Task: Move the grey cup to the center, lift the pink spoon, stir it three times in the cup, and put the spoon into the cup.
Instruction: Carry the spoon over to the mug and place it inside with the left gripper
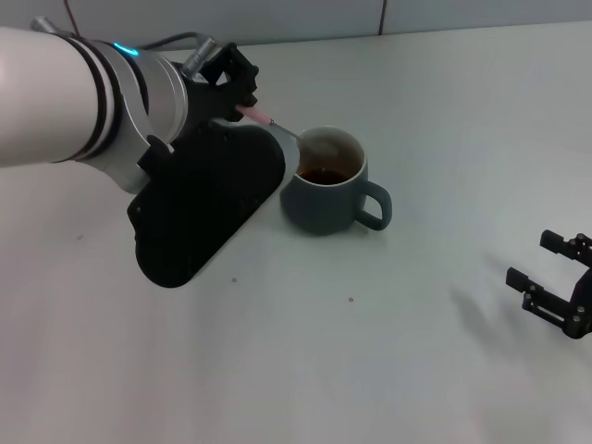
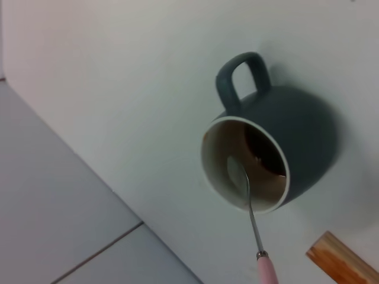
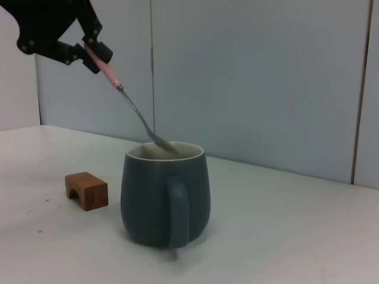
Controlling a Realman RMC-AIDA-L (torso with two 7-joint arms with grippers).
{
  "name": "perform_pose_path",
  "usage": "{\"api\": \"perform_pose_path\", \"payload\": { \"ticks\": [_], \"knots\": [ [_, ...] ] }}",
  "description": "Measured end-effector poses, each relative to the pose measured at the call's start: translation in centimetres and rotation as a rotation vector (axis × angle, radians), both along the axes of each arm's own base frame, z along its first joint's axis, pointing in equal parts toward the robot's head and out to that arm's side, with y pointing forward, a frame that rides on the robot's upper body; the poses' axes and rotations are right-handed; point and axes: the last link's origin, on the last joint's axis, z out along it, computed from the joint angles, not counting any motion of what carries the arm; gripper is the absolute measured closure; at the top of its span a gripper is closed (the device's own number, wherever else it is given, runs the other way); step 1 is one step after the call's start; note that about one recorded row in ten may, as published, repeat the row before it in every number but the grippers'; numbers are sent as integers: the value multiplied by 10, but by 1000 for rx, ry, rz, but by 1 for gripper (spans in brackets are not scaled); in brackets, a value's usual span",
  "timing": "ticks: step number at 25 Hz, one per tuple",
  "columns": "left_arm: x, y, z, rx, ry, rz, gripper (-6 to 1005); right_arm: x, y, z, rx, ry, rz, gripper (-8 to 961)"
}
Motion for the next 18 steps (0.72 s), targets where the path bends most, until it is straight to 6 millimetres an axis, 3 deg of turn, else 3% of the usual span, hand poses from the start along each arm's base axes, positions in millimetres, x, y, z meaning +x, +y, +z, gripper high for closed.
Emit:
{"api": "perform_pose_path", "payload": {
  "ticks": [18],
  "knots": [
    [6, 20, -32, -63, 98, -71, 810, 0, 1, -2, 6, 13, -10, 251]
  ]
}}
